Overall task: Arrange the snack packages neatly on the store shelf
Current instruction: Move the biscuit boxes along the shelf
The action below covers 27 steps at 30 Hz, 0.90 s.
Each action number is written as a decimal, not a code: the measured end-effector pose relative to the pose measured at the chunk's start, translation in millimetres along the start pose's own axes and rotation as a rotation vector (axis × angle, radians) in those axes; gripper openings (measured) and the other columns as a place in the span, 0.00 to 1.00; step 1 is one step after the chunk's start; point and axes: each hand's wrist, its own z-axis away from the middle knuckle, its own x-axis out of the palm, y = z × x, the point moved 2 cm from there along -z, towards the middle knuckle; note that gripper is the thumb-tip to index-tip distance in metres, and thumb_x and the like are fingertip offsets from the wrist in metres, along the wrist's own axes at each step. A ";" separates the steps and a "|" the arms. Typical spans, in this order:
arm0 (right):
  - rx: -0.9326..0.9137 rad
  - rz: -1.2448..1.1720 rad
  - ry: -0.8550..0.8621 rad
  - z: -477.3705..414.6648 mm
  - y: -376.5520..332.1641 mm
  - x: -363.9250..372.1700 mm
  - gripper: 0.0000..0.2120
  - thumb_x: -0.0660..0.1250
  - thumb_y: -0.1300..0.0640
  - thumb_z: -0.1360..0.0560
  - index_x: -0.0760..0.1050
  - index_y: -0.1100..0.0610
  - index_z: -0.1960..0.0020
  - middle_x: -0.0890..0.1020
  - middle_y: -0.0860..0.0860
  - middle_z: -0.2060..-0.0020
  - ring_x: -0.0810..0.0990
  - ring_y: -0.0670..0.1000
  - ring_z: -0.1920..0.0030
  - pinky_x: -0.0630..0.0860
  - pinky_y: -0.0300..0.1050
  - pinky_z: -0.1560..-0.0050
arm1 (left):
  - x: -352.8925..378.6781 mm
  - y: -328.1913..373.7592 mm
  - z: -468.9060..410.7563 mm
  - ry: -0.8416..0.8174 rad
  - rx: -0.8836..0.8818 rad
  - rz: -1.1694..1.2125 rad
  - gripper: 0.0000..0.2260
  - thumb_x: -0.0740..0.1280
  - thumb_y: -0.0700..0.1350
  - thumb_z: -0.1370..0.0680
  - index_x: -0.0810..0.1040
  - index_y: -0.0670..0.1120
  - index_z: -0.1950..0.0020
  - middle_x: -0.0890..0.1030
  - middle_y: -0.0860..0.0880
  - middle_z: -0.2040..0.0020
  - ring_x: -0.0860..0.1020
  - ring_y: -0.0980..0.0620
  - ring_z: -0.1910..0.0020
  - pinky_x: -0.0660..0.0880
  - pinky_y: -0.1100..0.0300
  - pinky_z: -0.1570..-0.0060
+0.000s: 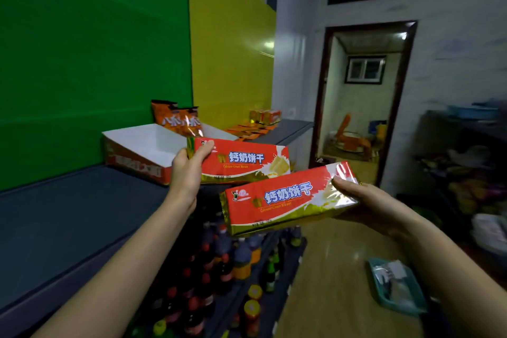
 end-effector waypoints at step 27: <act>-0.034 -0.087 0.272 -331.2 12.3 -344.9 0.28 0.70 0.46 0.34 0.76 0.61 0.40 0.85 0.56 0.50 0.84 0.55 0.49 0.79 0.47 0.49 | 390.9 -206.6 -291.5 -0.189 0.008 0.047 0.09 0.67 0.48 0.24 0.72 0.48 0.46 0.82 0.49 0.58 0.82 0.59 0.67 0.76 0.68 0.70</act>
